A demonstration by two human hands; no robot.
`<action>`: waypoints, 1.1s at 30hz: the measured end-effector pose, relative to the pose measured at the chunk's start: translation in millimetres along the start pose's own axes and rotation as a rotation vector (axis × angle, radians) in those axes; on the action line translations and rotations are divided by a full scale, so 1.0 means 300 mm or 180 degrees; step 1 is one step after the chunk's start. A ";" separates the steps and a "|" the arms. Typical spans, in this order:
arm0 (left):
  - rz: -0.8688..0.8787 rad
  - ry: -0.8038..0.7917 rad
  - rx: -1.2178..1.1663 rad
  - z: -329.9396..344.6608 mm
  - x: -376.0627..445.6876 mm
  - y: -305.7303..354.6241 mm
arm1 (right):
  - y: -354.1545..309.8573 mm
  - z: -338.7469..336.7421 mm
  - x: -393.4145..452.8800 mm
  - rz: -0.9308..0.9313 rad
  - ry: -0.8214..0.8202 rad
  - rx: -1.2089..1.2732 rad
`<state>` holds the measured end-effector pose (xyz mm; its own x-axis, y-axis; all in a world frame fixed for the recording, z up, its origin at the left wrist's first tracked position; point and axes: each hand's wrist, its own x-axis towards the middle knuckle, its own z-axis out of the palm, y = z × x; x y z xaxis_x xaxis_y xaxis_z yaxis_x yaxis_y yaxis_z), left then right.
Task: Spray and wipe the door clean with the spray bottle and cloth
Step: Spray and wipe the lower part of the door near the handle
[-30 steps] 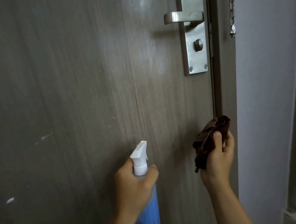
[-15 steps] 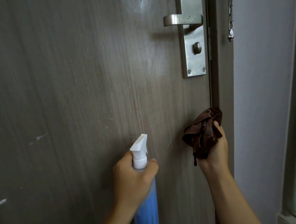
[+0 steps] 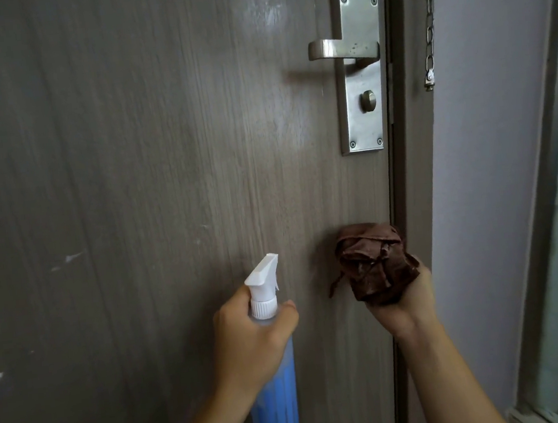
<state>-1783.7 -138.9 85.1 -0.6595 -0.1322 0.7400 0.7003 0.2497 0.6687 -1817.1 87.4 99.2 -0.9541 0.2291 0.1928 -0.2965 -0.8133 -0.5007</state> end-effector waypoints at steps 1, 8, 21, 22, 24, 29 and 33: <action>0.0013 -0.0010 0.0003 -0.004 -0.002 0.002 | -0.018 0.001 -0.007 0.0106 -0.0044 0.0026; -0.0057 -0.0040 0.0015 -0.033 -0.008 0.008 | -0.038 0.051 -0.009 -0.0515 0.0240 -0.1400; -0.0075 0.0009 -0.0054 -0.012 -0.011 0.019 | 0.014 0.007 0.098 -0.2951 0.0283 -0.4459; -0.0090 0.0001 -0.0050 -0.006 -0.011 0.017 | 0.026 0.002 0.101 -0.3041 0.0276 -0.4684; -0.0117 0.0008 0.0027 0.010 -0.008 0.008 | 0.046 0.001 0.107 -0.3118 0.0192 -0.5011; -0.0358 -0.0086 0.0200 0.102 -0.026 -0.009 | 0.060 -0.001 0.123 -0.3085 -0.0045 -0.5318; -0.0483 -0.0179 0.0268 0.167 -0.030 -0.017 | 0.030 -0.030 0.127 -0.3267 0.0126 -0.5049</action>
<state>-1795.2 -90.9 71.4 -0.7718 -0.1211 0.6243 0.5679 0.3107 0.7622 -1856.6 93.5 94.6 -0.3998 0.2688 0.8763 -0.4115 0.8016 -0.4337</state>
